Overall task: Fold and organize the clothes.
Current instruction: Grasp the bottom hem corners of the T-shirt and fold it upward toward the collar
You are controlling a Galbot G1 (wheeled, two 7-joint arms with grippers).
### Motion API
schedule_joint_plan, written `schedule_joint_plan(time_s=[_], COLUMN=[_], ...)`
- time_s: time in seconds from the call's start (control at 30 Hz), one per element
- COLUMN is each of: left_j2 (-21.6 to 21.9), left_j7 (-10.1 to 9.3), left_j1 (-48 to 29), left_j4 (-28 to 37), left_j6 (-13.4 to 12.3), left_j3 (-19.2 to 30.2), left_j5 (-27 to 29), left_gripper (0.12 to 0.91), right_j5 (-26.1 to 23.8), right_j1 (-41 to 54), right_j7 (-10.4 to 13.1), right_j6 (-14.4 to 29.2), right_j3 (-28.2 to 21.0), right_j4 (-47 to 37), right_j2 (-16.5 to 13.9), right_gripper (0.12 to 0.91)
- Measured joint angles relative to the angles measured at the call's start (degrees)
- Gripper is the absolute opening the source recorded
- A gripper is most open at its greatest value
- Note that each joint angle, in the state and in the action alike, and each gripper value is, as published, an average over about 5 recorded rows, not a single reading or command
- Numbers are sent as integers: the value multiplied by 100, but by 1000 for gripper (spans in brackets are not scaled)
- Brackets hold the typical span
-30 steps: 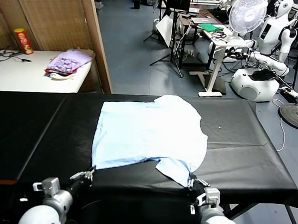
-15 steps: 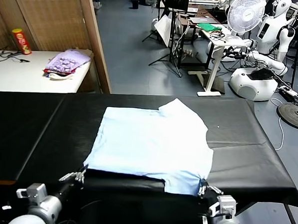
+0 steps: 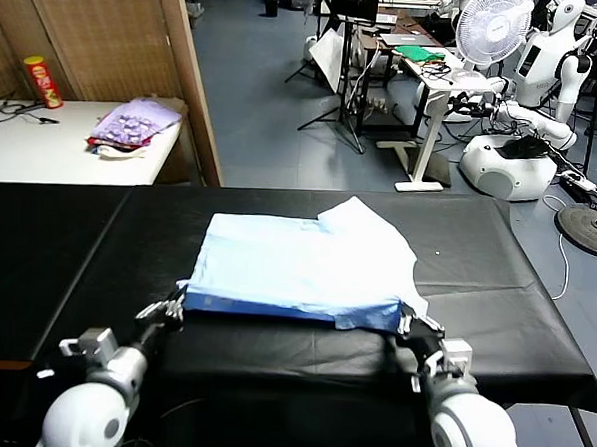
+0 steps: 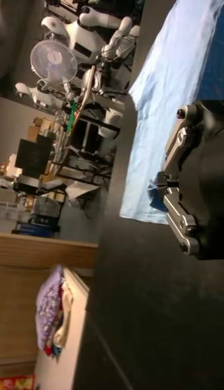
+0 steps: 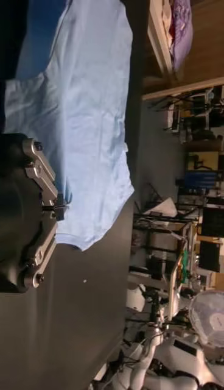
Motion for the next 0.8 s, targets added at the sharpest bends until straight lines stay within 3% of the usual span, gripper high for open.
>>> schedule_joint_plan(time_s=[0.2,0.4,0.53,0.6,0.73,0.8], left_j2=[4,-14,-6,21,84,97], left_j7=[29,58,61,69,125,143], left_j1=[-405,-615,-604,-544,-332,-197], left_j4=[472,776,794,753,609,550], left_j6=[-23,29,60,69,85,100], left_j3=[219,380,401,380,323,301], left_j5=[212,405,500,509,504,484], left_gripper=[131,162,355,456,681,748], right_j5=[42,206,204,189,179,177], right_j1=[92,-163,-473,-644,-946,-1068], right_j7=[-157,-187,-146,-116,-70,-64], right_j6=[-56,-226,-243,-230,-184,-159], right_j3=[1,179,335,419,579,651], right_j4=[-248,90,426,536,614,629], right_j2=[13,-96,-116,-100,-40,-15], right_gripper=[162,447,686,767,795,781])
